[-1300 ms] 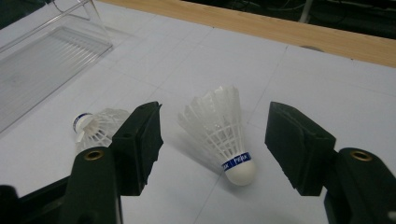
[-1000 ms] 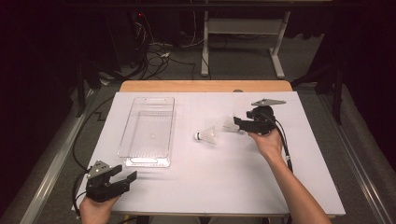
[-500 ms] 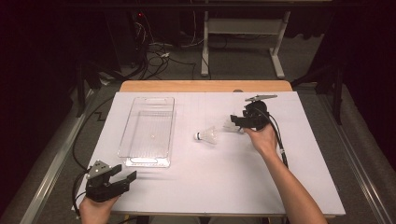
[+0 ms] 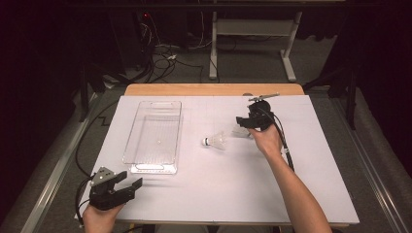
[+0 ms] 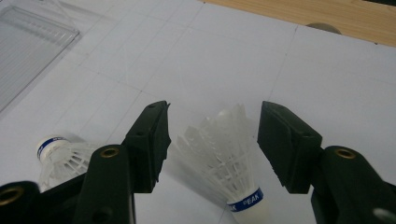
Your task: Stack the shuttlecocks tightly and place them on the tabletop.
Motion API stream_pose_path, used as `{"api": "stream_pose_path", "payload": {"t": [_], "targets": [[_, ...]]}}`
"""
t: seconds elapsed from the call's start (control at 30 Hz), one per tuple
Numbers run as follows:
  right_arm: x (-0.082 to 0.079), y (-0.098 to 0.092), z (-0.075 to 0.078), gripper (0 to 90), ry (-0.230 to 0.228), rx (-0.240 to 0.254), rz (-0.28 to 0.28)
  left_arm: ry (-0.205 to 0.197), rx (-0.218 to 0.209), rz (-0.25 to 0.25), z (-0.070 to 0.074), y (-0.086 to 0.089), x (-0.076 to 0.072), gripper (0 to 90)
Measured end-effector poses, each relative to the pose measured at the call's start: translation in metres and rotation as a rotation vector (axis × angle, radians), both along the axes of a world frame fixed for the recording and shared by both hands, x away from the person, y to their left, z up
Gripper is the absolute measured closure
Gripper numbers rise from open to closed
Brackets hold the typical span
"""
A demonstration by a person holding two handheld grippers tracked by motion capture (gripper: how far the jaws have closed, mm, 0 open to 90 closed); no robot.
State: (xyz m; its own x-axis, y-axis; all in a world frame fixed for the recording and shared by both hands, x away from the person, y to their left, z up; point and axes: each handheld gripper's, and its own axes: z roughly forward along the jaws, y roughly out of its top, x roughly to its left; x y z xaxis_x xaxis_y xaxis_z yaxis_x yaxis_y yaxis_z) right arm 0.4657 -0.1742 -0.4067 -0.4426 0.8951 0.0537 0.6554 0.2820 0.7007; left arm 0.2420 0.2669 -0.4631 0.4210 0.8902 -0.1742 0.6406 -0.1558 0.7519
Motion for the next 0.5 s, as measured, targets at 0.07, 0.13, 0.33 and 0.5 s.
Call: {"api": "stream_pose_path", "payload": {"t": [0.07, 0.13, 0.33, 0.5], "targets": [[0.002, 0.002, -0.001, 44.2, 0.006, -0.005, -0.002, 0.001, 0.000, -0.001, 0.000, 0.000, 0.000, 34.3], [0.005, 0.003, -0.002, 44.2, 0.016, -0.006, -0.006, 0.001, 0.001, -0.001, 0.000, 0.000, 0.000, 34.3], [0.013, 0.011, 0.000, 45.3, 0.036, -0.032, -0.012, 0.001, 0.002, -0.002, 0.000, 0.000, 0.000, 34.2], [0.020, 0.016, -0.001, 46.0, 0.059, -0.053, -0.030, 0.001, 0.003, -0.005, 0.000, 0.000, 0.000, 34.2]]}}
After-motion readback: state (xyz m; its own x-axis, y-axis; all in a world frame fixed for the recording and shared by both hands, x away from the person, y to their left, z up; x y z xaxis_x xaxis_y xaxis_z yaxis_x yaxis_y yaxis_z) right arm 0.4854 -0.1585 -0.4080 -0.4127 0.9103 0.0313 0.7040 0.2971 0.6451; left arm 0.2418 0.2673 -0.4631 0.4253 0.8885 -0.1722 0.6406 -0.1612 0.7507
